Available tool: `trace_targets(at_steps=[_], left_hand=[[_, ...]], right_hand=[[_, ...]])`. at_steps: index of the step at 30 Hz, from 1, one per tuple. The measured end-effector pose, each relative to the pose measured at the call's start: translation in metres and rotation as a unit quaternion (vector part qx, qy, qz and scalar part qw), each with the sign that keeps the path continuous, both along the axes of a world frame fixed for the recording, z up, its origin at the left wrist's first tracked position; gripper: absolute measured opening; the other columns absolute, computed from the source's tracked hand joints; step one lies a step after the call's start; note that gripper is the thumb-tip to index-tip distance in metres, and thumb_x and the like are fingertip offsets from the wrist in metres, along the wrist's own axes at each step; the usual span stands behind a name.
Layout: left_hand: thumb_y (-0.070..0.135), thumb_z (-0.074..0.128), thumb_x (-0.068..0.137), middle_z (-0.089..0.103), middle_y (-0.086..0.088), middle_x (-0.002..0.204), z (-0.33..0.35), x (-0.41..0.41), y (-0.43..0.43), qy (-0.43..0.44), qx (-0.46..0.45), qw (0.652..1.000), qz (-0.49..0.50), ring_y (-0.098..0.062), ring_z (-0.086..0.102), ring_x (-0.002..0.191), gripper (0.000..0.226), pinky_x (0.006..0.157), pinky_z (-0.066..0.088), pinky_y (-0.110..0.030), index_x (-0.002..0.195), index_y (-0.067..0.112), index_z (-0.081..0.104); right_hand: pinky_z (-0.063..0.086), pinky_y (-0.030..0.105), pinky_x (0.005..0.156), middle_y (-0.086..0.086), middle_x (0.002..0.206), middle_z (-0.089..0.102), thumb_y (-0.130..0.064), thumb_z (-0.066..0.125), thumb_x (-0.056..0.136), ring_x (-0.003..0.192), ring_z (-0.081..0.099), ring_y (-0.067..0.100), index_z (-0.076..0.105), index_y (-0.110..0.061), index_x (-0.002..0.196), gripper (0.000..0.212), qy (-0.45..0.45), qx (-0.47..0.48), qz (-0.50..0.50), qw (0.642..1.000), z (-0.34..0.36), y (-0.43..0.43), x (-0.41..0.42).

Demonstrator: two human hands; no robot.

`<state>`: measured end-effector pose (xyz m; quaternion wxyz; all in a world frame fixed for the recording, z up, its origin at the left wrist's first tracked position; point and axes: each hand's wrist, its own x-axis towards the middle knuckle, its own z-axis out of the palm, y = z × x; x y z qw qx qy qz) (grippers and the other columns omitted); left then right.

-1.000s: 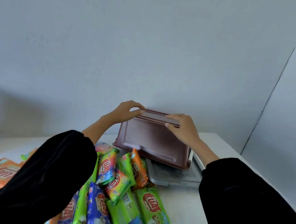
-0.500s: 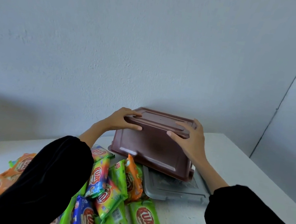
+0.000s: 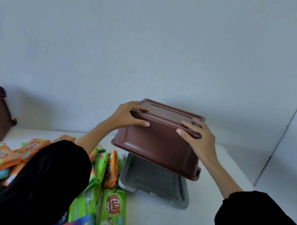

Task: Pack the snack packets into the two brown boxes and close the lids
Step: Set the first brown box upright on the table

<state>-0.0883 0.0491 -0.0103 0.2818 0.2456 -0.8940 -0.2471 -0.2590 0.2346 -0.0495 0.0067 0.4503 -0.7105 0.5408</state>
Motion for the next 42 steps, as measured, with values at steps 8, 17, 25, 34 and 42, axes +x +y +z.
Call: trace_targets(at_steps=[8,17,25,34,42], left_hand=[[0.035,0.081,0.067,0.051,0.000,0.135,-0.013,0.001,0.130,0.054,0.002,0.996,0.076,-0.014,0.047,0.124,0.053,0.098,0.029,-0.017,0.117,0.023,0.065],[0.039,0.080,0.066,0.053,-0.001,0.133,-0.037,0.010,0.230,0.039,0.009,0.990,0.135,-0.012,0.045,0.127,0.054,0.098,0.027,-0.015,0.116,0.024,0.065],[0.041,0.080,0.065,0.047,0.003,0.138,-0.073,0.007,0.270,0.061,0.005,0.986,0.156,-0.014,0.043,0.129,0.058,0.105,0.023,-0.014,0.119,0.027,0.062],[0.050,0.077,0.065,0.042,0.013,0.140,-0.108,0.008,0.302,0.093,-0.045,0.975,0.199,-0.008,0.041,0.128,0.060,0.091,0.044,-0.026,0.120,0.033,0.060],[0.035,0.080,0.069,0.009,-0.011,0.151,-0.141,0.011,0.300,0.170,-0.094,0.971,0.142,-0.017,0.018,0.141,0.096,0.108,0.028,-0.014,0.144,0.037,0.020]], right_hand=[[0.025,0.006,0.091,-0.003,0.135,0.051,-0.036,0.073,0.076,0.125,0.044,0.006,0.067,-0.027,0.113,0.038,0.039,0.018,0.082,0.996,0.009,0.102,-0.031],[0.024,0.006,0.092,-0.008,0.133,0.051,-0.033,0.073,0.077,0.116,0.041,-0.004,0.067,-0.028,0.112,0.036,0.020,0.041,0.144,0.989,-0.013,0.178,-0.040],[0.031,0.019,0.104,-0.011,0.130,0.052,-0.028,0.077,0.073,0.121,0.046,0.003,0.069,-0.031,0.107,0.035,0.013,0.045,0.155,0.987,-0.039,0.209,-0.046],[0.029,0.041,0.114,-0.005,0.138,0.046,-0.026,0.074,0.076,0.134,0.036,0.014,0.065,-0.036,0.109,0.036,0.080,0.042,0.155,0.984,-0.065,0.229,-0.047],[0.029,0.042,0.109,0.008,0.155,-0.005,-0.049,0.069,0.073,0.145,0.007,0.029,0.000,-0.047,0.144,0.099,0.176,0.006,0.047,0.983,-0.124,0.239,-0.036]])
